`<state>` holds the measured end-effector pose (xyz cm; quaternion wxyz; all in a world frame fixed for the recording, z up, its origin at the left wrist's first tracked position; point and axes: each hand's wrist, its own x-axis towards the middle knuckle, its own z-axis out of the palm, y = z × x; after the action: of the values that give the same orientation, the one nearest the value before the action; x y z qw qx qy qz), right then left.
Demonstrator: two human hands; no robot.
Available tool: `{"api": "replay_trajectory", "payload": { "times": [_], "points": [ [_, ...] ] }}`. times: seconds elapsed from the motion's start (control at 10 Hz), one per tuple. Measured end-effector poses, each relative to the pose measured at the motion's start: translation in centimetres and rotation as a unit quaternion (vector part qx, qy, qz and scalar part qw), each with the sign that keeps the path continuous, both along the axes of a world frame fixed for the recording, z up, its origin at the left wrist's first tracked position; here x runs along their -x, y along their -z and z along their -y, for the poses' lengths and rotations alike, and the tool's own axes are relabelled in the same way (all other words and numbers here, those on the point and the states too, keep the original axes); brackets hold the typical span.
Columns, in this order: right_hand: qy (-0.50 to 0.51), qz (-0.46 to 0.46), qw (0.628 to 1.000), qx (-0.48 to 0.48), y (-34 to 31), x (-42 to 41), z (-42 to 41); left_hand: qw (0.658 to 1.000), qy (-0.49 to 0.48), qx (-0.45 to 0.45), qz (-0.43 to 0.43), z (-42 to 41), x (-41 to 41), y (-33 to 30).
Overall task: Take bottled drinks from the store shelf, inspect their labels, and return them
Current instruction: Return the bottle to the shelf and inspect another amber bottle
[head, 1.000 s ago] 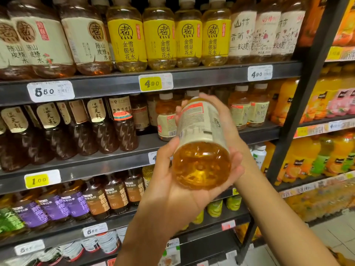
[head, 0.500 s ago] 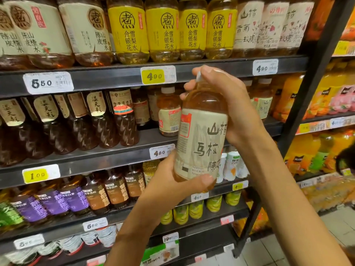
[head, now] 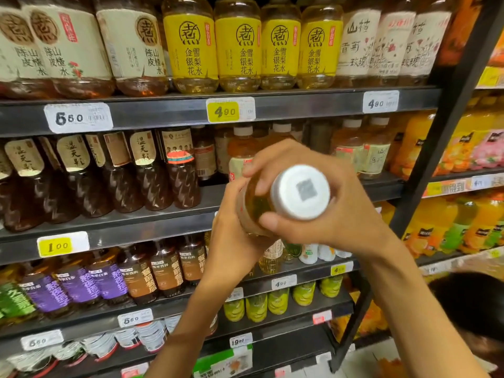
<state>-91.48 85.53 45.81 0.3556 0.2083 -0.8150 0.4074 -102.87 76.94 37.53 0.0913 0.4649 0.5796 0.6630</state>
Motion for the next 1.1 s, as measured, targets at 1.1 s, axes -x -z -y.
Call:
{"api": "replay_trajectory", "payload": {
  "times": [1.1],
  "points": [
    [0.035,0.134,0.900,0.412,0.7,1.4,-3.2,0.925,0.213,0.022,0.315,1.5,-3.5,-0.3]
  ]
}}
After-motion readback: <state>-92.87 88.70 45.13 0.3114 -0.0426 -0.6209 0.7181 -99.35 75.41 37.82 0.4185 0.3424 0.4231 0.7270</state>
